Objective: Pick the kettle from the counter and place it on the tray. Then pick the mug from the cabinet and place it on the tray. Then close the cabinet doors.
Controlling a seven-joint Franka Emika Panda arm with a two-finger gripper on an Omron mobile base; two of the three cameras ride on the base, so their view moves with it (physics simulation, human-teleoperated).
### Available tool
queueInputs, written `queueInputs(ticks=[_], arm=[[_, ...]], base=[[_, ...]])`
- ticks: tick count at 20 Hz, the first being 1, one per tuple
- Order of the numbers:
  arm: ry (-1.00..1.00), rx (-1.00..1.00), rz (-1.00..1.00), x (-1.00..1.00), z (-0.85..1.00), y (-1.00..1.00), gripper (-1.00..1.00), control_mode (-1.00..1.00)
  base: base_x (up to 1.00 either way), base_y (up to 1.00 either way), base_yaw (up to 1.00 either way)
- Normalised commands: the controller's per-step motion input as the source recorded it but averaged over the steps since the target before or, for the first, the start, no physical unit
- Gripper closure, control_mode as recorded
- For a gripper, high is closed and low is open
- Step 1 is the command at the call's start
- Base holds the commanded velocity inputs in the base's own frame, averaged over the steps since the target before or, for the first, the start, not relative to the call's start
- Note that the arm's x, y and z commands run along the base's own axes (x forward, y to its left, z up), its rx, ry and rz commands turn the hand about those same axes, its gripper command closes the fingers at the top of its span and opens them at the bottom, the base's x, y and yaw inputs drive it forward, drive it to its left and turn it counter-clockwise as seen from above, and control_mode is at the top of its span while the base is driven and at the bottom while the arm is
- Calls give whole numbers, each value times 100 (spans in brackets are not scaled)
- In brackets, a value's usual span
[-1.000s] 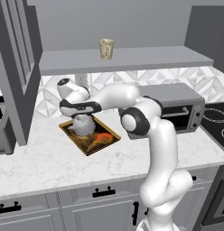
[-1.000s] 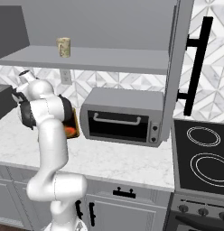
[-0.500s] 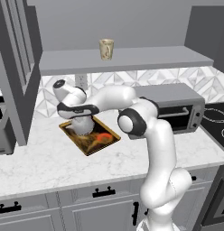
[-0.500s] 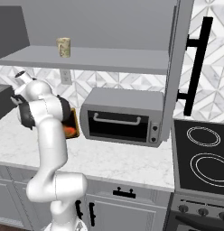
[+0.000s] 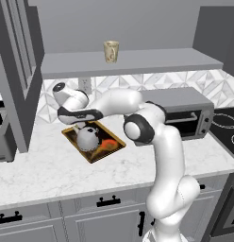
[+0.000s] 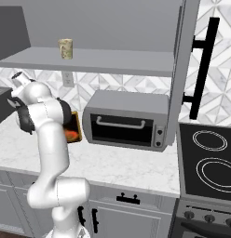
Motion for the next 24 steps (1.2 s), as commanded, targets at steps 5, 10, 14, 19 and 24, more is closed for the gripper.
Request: queueInputs(ticks=[5, 10, 14, 19, 24], arm=[[2, 0, -5, -36, 30, 0, -100, -100], [1, 1, -7, -64, 6, -1, -100, -100], [-15, 4, -10, -96, -20, -63, -100, -100], [-15, 1, -6, -67, 1, -74, -100, -100], [-8, 0, 0, -44, 24, -68, -100, -100]], base=[[0, 0, 0], [0, 0, 0], [0, 0, 0], [0, 0, 0], [0, 0, 0]])
